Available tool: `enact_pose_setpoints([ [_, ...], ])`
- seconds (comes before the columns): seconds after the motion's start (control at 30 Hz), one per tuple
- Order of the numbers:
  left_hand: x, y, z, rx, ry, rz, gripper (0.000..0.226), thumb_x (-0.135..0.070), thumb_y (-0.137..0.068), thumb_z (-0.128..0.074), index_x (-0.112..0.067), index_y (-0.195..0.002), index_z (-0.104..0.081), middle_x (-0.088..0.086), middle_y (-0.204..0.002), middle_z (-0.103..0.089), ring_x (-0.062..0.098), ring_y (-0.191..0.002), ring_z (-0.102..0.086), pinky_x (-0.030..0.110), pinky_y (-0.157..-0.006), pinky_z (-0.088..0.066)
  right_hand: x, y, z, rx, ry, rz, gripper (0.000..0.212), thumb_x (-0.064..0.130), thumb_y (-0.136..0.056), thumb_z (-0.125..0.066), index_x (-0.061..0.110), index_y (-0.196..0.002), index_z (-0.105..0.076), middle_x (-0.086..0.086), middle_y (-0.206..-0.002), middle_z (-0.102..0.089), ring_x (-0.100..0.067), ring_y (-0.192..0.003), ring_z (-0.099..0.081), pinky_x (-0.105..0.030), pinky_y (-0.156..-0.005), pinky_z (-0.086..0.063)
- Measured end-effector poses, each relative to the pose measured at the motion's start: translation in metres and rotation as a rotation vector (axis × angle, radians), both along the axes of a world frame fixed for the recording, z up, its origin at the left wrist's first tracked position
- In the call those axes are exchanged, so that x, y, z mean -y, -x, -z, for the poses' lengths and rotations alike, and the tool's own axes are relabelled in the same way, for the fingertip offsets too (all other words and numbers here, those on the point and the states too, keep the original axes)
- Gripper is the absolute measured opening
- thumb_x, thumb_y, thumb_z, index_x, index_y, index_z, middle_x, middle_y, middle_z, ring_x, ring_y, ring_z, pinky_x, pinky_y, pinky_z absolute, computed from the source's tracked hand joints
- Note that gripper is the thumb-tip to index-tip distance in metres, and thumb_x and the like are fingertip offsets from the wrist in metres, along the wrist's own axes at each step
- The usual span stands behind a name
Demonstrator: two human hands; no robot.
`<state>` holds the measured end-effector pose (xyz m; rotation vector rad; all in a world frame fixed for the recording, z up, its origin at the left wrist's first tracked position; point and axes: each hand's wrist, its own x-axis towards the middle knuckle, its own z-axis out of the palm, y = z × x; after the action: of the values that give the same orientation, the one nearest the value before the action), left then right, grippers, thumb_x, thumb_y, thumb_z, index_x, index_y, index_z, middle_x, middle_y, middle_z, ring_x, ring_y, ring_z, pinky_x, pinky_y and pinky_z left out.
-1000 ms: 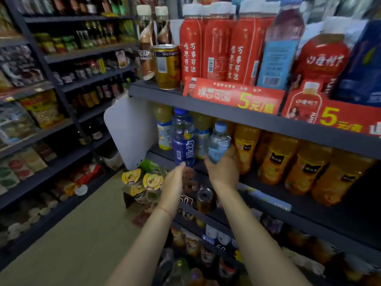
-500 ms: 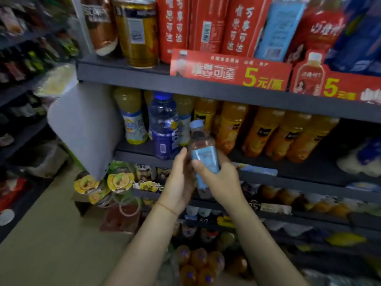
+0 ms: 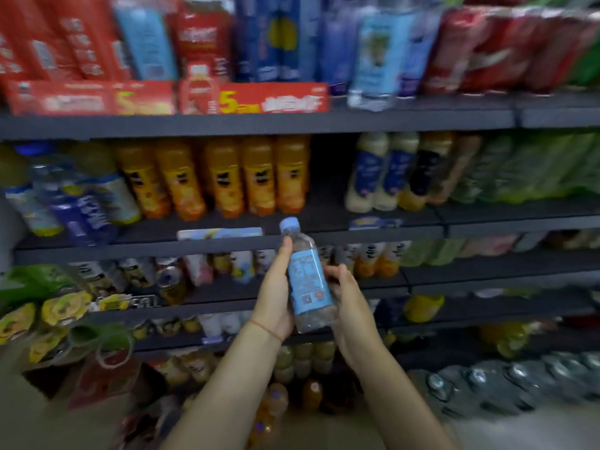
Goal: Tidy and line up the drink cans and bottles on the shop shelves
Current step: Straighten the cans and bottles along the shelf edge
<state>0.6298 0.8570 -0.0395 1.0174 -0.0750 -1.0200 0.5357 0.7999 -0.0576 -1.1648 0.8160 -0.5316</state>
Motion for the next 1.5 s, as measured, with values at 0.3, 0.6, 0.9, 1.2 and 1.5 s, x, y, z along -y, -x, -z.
enact_pose_setpoints([
  [0.3,0.184,0.223,-0.021,0.112,-0.039,0.273,0.025,-0.029,-0.095,-0.055,-0.011,-0.079,-0.063,0.004,-0.057,-0.061,0.013,-0.038,-0.053,0.018,-0.034,-0.039,0.174,0.25,-0.033,0.264,-0.385,0.057,0.034,0.031,-0.084,-0.062,0.004,-0.104,-0.069,-0.014,-0.089,-0.072,-0.027,-0.072,-0.068,-0.037,-0.065,-0.054],
  [0.6,0.394,0.344,-0.001,0.278,0.071,0.18,0.033,-0.015,-0.076,-0.078,-0.017,-0.104,-0.06,0.006,-0.097,-0.071,0.024,-0.088,-0.071,0.046,-0.083,-0.058,0.373,0.367,-0.013,0.211,-0.216,0.117,0.042,0.038,-0.077,-0.07,0.01,-0.108,-0.069,-0.011,-0.096,-0.073,-0.023,-0.082,-0.07,-0.042,-0.075,-0.052],
  [0.9,0.633,0.454,-0.046,0.518,0.206,0.3,0.023,-0.028,-0.093,-0.063,-0.019,-0.114,-0.059,0.005,-0.108,-0.071,0.019,-0.099,-0.07,0.034,-0.082,-0.057,0.598,0.471,-0.066,-0.006,0.122,0.292,0.067,0.062,-0.064,-0.064,0.016,-0.112,-0.065,-0.011,-0.102,-0.075,-0.026,-0.09,-0.073,-0.041,-0.079,-0.059],
  [1.2,0.776,0.545,-0.142,0.84,0.456,0.26,0.021,-0.019,-0.1,-0.052,-0.019,-0.121,-0.058,0.0,-0.111,-0.069,0.01,-0.106,-0.066,0.026,-0.087,-0.054,0.772,0.554,-0.162,0.267,0.519,0.353,0.043,0.047,-0.083,-0.07,0.014,-0.11,-0.063,-0.005,-0.095,-0.072,-0.018,-0.083,-0.072,-0.028,-0.067,-0.057],
  [1.5,0.954,0.648,-0.198,1.283,0.379,-0.08,0.035,-0.021,-0.095,-0.055,-0.026,-0.13,-0.054,0.001,-0.124,-0.057,0.011,-0.115,-0.055,0.03,-0.101,-0.046,0.975,0.643,-0.236,0.294,0.953,0.445,0.031,0.043,-0.081,-0.077,0.02,-0.093,-0.061,-0.002,-0.1,-0.06,-0.002,-0.087,-0.06,-0.018,-0.074,-0.05],
])
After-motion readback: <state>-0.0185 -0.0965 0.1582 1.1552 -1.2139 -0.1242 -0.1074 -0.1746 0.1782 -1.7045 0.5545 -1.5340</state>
